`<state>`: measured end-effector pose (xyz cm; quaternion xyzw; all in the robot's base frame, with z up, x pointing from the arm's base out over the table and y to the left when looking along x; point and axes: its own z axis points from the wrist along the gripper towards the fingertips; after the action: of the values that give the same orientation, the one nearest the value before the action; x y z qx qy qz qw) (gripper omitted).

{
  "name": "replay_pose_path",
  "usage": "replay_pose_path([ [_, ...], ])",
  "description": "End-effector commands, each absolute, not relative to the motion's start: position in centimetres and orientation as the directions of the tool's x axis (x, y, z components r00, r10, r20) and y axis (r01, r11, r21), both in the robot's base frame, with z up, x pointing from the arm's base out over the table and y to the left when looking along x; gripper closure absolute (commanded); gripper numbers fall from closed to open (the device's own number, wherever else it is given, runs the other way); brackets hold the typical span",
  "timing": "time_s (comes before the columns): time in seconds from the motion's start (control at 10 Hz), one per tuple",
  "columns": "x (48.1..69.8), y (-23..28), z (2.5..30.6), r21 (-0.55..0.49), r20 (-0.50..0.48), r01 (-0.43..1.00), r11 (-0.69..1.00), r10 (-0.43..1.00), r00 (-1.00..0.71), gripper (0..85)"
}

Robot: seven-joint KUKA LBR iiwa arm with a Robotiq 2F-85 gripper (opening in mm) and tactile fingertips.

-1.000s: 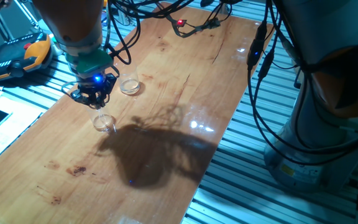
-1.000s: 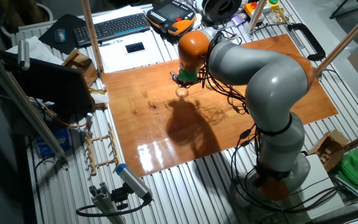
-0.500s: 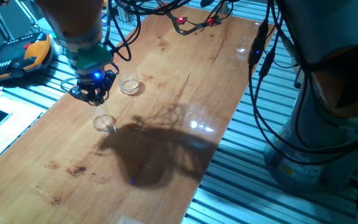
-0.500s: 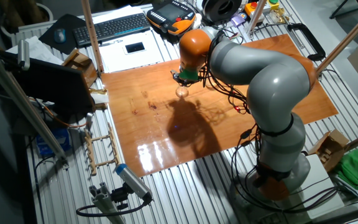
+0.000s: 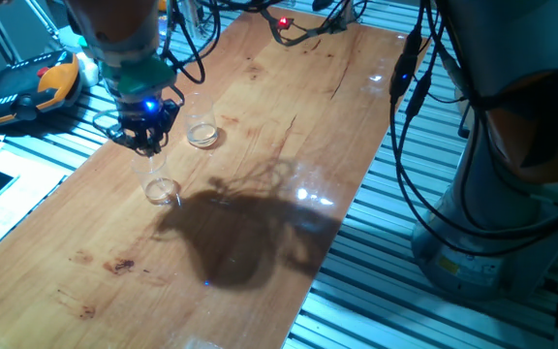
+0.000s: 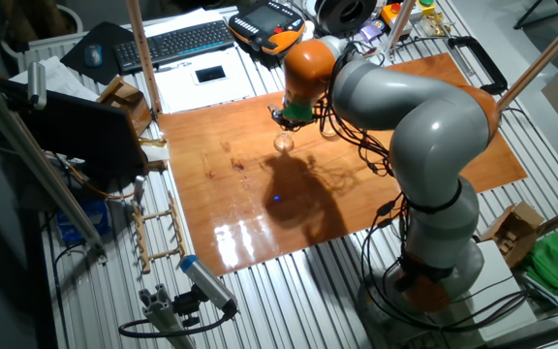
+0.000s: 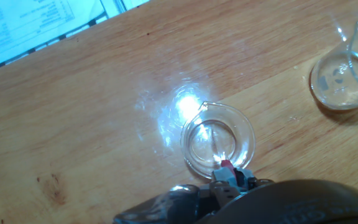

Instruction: Transfer liquid using a dropper

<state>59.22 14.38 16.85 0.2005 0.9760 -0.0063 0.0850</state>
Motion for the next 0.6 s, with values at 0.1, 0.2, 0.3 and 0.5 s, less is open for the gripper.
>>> replay_pose_path([
  [0.1, 59.0, 14.1, 17.9, 0.040, -0.160, 0.401, 0.915, 0.402, -0.902, 84.0],
  [0.2, 58.8, 13.9, 18.3, 0.060, -0.153, 0.408, 0.911, 0.412, -0.898, 84.0],
  [0.3, 58.5, 13.8, 18.6, 0.073, -0.153, 0.414, 0.907, 0.420, -0.894, 84.0],
  [0.5, 58.2, 13.9, 18.9, 0.077, -0.151, 0.414, 0.907, 0.421, -0.894, 84.0],
])
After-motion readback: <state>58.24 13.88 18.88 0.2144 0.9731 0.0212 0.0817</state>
